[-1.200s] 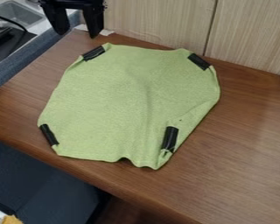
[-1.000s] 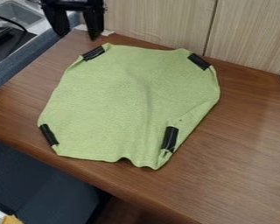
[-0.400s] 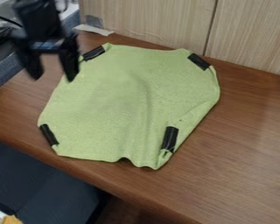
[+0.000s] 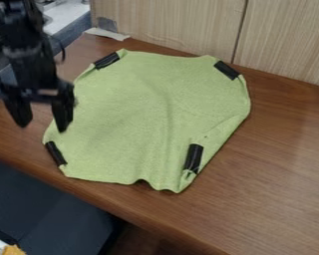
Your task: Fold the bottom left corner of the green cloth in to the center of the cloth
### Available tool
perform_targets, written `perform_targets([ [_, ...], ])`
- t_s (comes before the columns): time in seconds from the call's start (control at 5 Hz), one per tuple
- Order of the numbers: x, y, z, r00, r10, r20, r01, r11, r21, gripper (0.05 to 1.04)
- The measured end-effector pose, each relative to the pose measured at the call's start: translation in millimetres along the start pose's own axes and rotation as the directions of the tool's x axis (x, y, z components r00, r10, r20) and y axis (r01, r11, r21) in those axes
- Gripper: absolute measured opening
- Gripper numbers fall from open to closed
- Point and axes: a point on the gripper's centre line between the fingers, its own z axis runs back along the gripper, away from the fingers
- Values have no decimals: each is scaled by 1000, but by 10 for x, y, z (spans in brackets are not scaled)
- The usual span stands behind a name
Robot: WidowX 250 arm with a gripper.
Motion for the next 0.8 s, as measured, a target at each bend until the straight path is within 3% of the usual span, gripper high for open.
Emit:
perform_targets([
  [0.2, -69, 59, -246, 999, 16, -49, -16, 1000, 11, 951],
  [0.4, -93, 78, -334, 998, 21, -62, -19, 999, 25, 755],
  [0.6, -105, 50, -348, 998, 31, -62, -30, 999, 27, 468],
  [0.8, -87, 37, -349, 999, 18, -50, -16, 999, 33, 278],
])
